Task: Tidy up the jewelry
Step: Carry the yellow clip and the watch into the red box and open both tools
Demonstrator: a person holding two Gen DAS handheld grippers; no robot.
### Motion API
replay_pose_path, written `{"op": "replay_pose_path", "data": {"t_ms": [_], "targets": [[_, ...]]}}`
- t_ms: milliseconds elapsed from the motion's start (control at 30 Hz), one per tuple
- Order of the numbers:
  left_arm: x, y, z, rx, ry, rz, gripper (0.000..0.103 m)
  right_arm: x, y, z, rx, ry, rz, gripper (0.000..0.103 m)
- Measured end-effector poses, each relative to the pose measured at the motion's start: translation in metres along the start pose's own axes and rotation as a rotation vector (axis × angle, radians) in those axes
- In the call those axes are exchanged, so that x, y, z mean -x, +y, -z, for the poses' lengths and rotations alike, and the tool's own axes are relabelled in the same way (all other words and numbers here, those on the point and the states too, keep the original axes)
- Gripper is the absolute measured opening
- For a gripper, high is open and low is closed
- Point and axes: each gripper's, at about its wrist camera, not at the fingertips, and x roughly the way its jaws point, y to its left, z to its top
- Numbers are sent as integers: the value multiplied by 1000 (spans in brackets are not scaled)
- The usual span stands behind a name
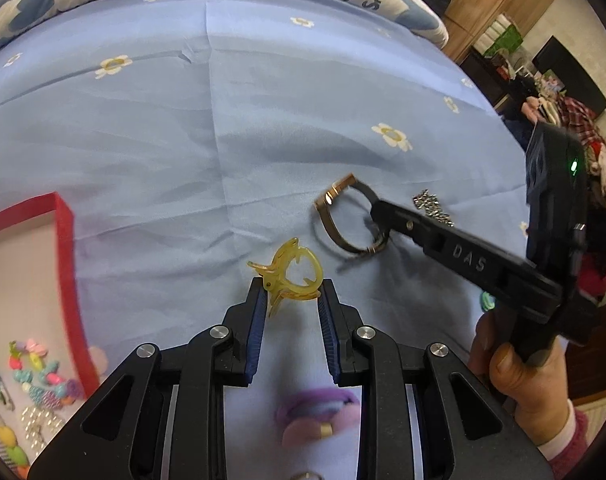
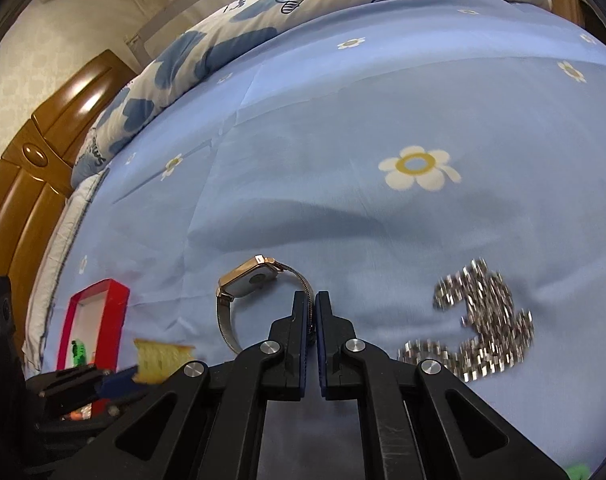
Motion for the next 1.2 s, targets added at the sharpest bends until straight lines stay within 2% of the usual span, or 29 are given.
{"op": "replay_pose_path", "data": {"t_ms": [300,600,1200], "targets": [[46,27,18,43,-45,17,24,24,15,20,-25,-21,-36,3],[77,54,35,107,-82,6,24,37,59,35,19,-30,-85,3],[118,130,64,229,-136,-49,24,22,151,57,131,19,-172,4]]}}
